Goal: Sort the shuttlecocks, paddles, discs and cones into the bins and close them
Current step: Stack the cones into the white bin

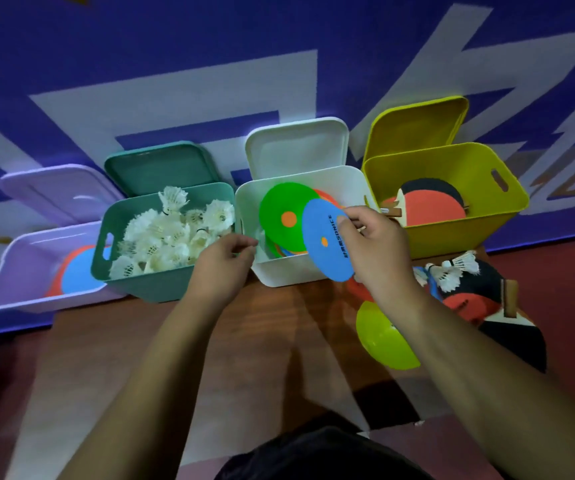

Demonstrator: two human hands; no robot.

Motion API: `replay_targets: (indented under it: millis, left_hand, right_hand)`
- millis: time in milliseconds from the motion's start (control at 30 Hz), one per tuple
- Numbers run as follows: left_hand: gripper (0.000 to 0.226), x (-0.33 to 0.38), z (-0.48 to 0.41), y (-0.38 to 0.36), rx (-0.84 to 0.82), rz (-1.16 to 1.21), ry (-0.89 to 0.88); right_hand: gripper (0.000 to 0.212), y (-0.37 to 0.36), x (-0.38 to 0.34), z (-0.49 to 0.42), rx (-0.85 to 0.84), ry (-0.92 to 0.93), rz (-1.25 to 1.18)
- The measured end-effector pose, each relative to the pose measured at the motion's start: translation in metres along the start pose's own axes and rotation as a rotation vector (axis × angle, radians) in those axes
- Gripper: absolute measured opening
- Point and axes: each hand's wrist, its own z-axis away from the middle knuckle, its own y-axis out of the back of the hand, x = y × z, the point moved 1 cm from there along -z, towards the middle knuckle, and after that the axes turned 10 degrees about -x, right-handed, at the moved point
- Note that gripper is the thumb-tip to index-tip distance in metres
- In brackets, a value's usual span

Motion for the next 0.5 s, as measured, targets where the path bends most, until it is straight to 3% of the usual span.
replay_targets:
  millis: [133, 500]
  left_hand:
    - [0.014, -0.044, 0.023, 0.033, 0.008, 0.153, 0.064]
    - [0.016, -0.171, 0.105, 0.144, 0.25, 0.19, 0.26]
  right_hand:
    - [0.012, -0.056, -0.036, -0.003, -0.119, 0.036, 0.012]
    - [0.011, -0.242, -0.129, 0.016, -0.553, -0.049, -0.138]
